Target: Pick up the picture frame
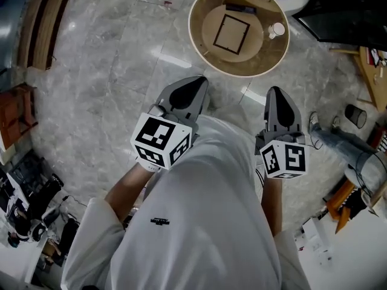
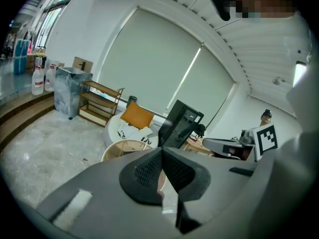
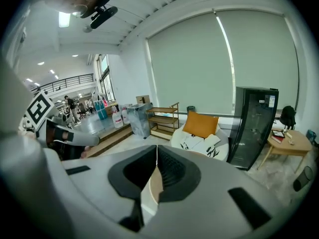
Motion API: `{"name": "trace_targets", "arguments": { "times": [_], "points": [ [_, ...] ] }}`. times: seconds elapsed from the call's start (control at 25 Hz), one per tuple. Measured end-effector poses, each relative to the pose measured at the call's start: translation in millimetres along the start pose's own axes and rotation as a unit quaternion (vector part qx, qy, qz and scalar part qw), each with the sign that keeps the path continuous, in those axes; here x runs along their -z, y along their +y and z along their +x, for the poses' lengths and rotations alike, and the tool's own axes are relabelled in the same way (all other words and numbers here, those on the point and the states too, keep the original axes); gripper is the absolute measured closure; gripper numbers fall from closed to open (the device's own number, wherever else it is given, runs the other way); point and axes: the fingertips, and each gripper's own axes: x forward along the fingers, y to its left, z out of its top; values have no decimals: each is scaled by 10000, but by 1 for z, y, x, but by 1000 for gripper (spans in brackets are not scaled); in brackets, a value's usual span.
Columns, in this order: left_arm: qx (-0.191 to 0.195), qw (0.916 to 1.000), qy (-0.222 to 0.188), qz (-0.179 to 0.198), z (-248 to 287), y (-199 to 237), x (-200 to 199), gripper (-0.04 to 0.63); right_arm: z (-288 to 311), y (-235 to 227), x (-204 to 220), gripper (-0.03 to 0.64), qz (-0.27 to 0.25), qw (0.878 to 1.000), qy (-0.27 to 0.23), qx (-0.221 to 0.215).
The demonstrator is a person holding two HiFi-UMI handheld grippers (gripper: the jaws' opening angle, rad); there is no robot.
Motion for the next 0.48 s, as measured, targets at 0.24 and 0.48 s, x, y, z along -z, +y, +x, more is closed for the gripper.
{"name": "trace_targets", "arguments": {
  "times": [0.24, 0.48],
  "points": [
    [-9, 10000, -4, -26, 14, -11, -3, 603, 4, -11, -4, 611, 31, 9999, -26, -114],
    [-204, 9998, 0, -78, 21, -21, -6, 603, 3, -17, -8, 611, 39, 9993, -74, -357]
  ]
}}
